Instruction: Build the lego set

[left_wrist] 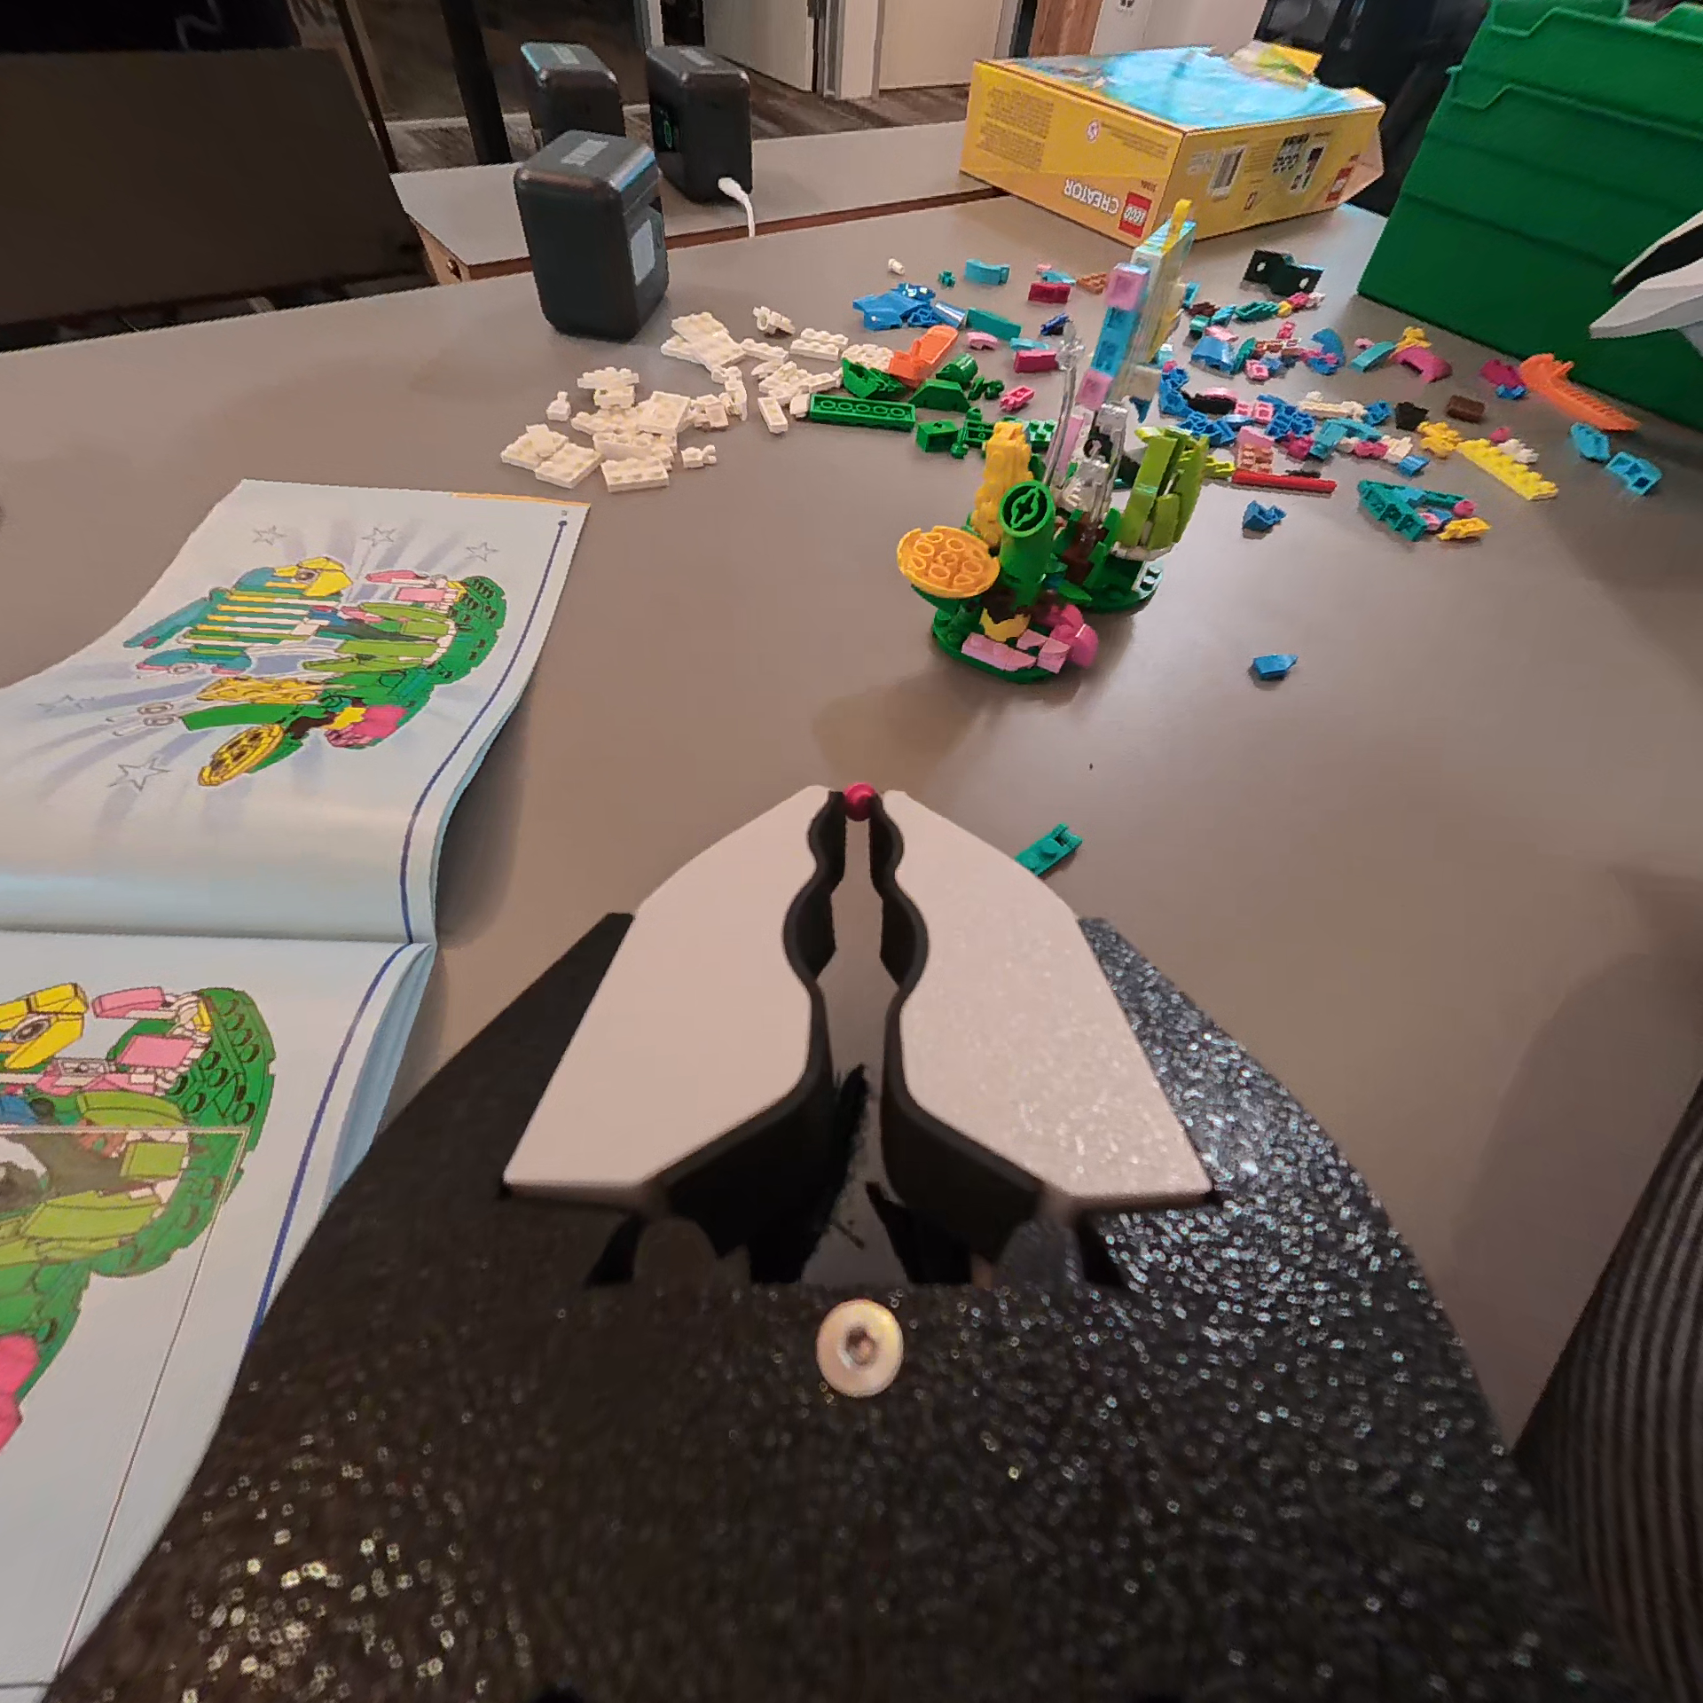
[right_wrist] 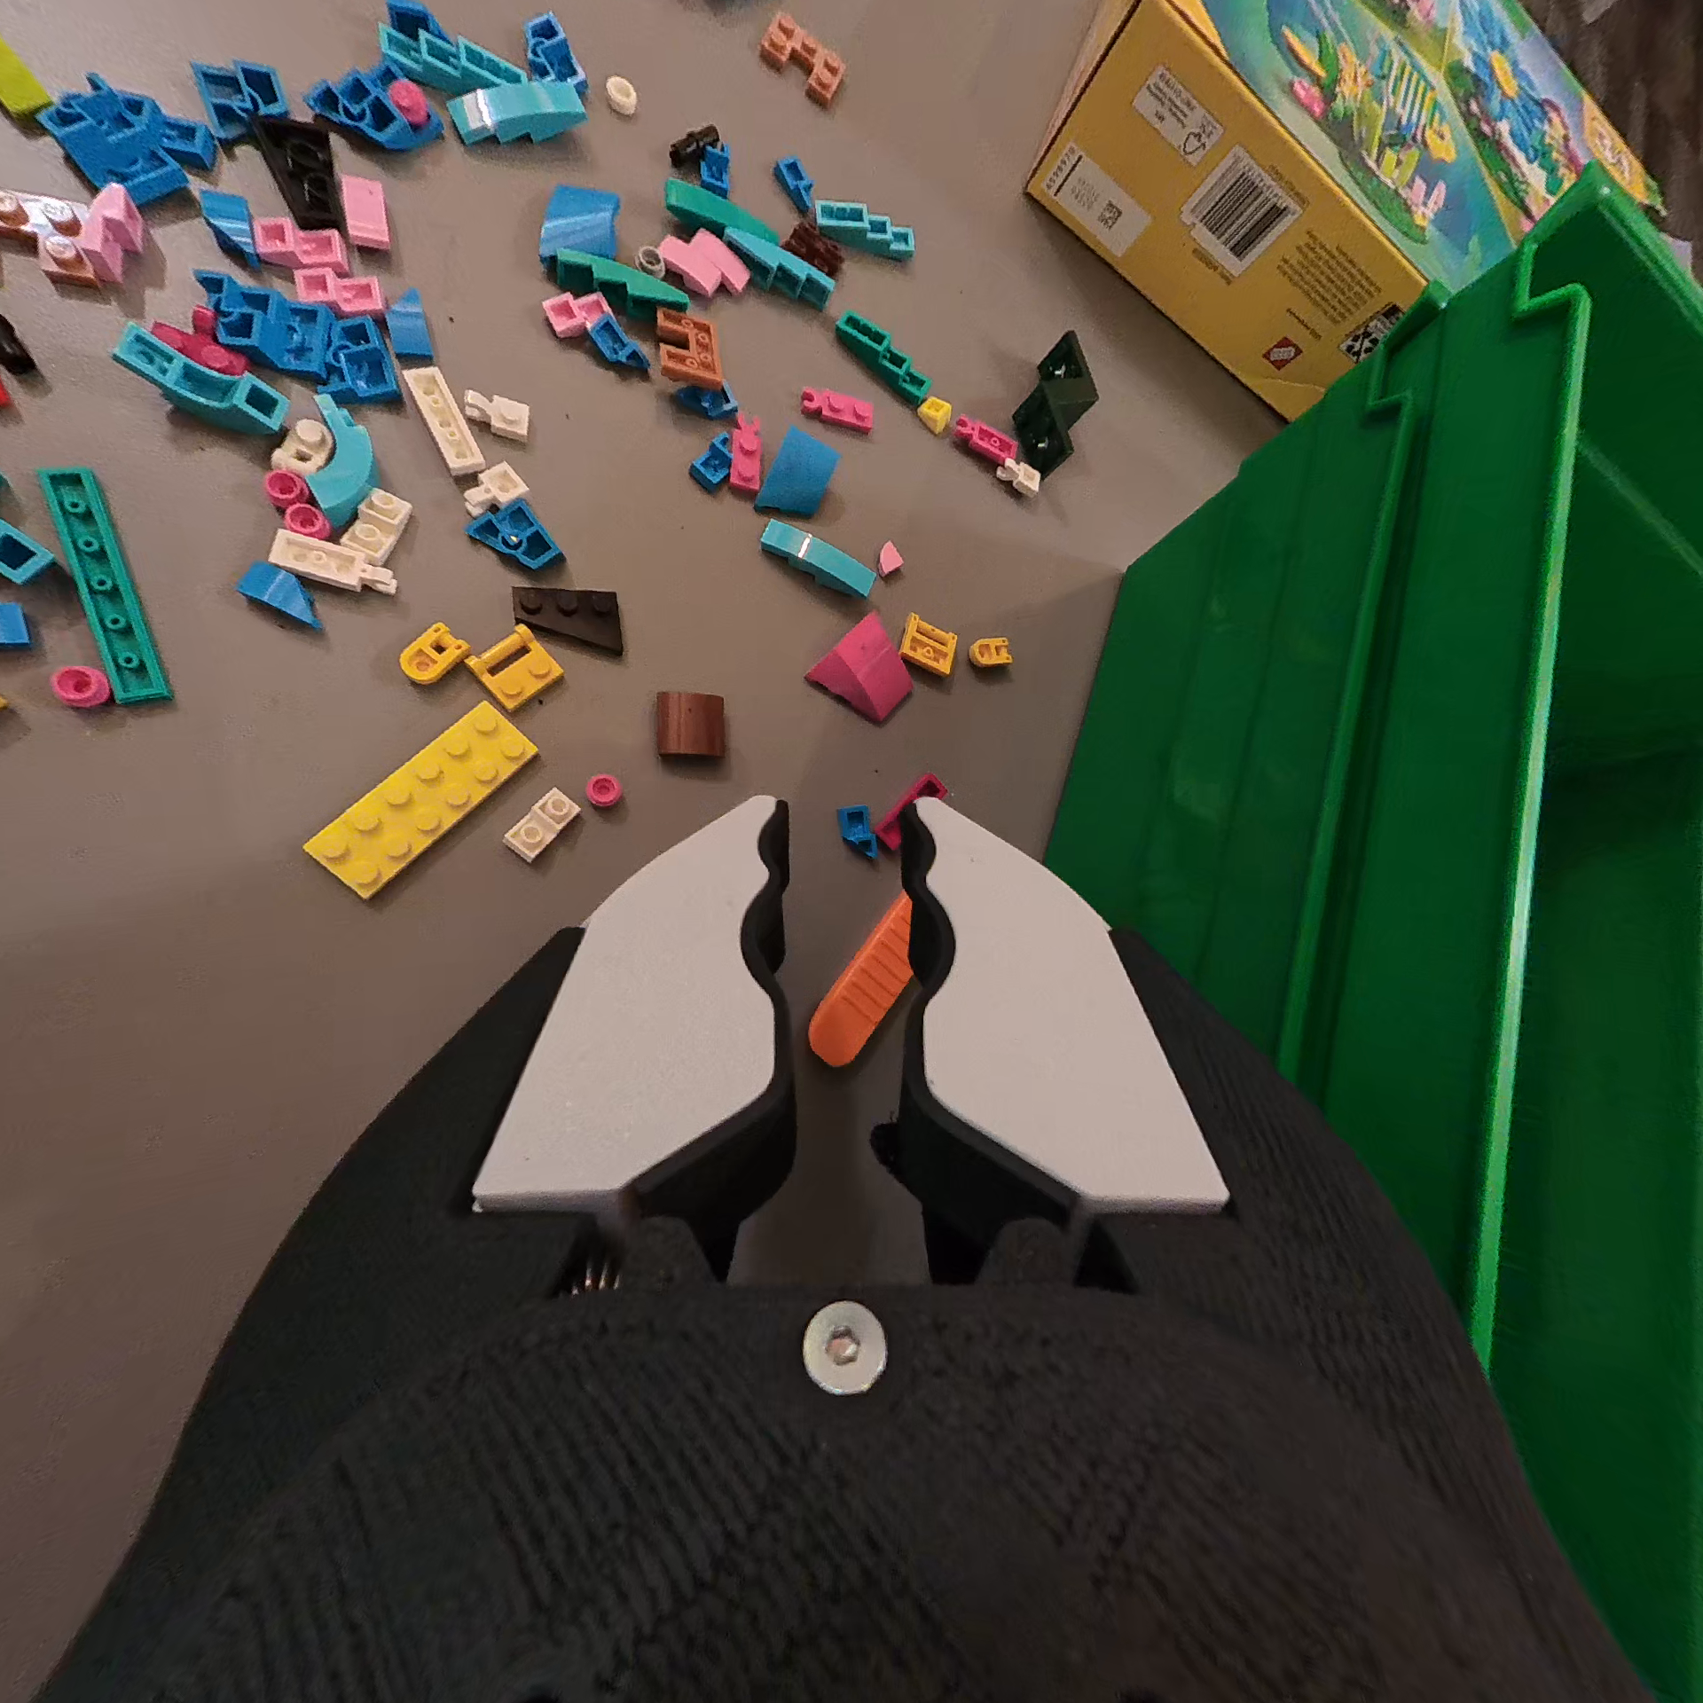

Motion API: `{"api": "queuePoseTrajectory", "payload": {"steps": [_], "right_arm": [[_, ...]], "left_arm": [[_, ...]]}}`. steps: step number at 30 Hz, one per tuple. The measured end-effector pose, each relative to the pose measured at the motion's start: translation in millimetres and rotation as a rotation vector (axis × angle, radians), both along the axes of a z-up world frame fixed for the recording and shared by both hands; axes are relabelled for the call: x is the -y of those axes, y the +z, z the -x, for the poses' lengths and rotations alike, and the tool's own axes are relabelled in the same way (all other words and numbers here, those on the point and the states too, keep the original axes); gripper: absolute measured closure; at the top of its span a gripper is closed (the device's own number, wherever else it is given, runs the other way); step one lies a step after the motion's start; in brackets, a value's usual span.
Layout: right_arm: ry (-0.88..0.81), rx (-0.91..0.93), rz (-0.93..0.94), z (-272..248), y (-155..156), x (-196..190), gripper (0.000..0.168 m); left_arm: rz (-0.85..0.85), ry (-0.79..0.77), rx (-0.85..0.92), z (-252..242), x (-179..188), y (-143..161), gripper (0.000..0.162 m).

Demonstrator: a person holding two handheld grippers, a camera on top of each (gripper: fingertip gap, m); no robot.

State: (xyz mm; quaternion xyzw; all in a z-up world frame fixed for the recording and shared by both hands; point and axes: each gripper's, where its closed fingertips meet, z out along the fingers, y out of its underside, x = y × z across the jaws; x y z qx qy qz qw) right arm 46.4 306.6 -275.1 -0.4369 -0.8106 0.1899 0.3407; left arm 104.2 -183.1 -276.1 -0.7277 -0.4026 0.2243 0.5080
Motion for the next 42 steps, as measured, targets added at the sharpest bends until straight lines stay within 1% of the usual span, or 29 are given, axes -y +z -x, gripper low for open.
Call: {"api": "queuePoseTrajectory", "payload": {"steps": [14,17,20,25,37,42], "right_arm": [[-0.026,0.004,0.006,0,0,-4,0.147],[-0.119,-0.007,-0.012,0,4,-17,0.148],[-0.242,-0.001,-0.028,-4,8,-32,0.158],[-0.333,0.061,-0.006,-13,2,-37,0.16],[-0.327,0.089,0.035,-11,-7,-28,0.16],[-0.33,0.053,0.083,-5,-6,-21,0.16]], "left_arm": [[-0.005,-0.002,0.006,0,0,0,0.157],[-0.008,-0.003,0.006,0,0,0,0.157],[-0.008,-0.004,0.006,0,0,0,0.157],[-0.01,-0.006,0.009,1,-1,0,0.157],[-0.016,-0.01,0.014,2,-2,0,0.157],[-0.027,-0.008,0.019,2,-1,0,0.157]]}}
